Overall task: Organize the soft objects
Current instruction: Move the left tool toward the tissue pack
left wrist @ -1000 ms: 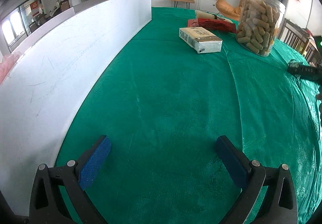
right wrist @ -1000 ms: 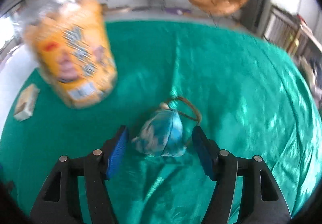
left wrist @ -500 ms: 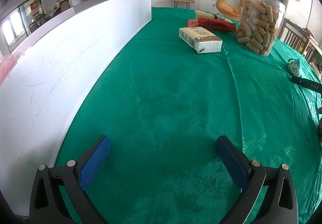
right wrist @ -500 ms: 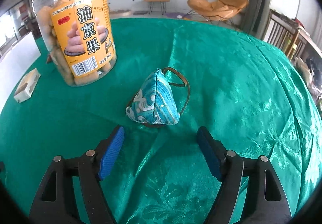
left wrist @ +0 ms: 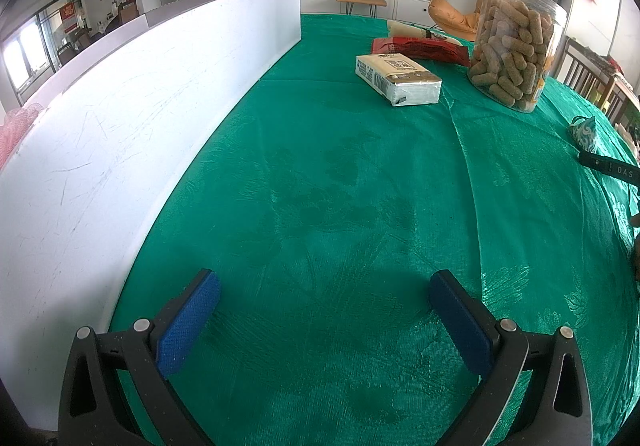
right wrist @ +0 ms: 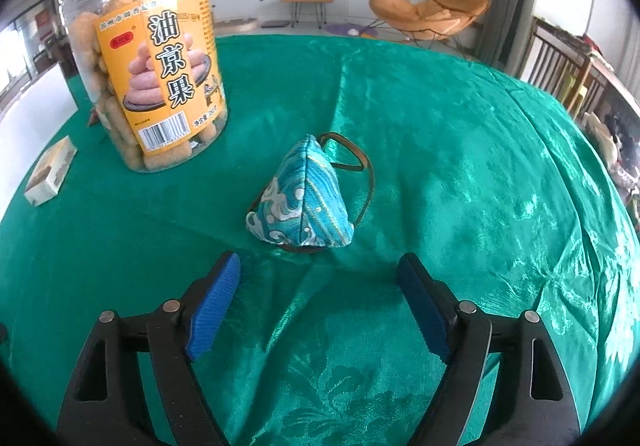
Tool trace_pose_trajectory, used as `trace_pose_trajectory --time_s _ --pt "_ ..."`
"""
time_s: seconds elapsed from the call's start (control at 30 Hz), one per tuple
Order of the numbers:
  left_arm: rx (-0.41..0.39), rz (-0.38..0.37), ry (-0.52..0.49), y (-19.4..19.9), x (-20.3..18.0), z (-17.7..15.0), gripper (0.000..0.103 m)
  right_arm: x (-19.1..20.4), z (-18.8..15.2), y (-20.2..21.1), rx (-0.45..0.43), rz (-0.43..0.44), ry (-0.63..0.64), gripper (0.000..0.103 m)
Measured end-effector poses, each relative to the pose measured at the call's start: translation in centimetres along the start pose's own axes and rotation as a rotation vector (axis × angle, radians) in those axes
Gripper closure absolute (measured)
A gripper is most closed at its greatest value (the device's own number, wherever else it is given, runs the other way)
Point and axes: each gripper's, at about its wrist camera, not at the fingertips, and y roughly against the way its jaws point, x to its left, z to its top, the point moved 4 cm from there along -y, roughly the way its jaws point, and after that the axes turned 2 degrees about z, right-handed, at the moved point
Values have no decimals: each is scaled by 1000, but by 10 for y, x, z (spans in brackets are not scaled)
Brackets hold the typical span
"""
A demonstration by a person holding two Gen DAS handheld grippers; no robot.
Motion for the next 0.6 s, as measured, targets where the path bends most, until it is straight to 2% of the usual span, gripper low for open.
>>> trace_pose_trajectory --time_s 0.47,0.6 --pt "2 -2 -1 0 0 0 0 -1 0 0 0 2 -3 19" --pt "64 -20 -7 -3 -4 6 0 -2 1 -1 2 -2 -11 19"
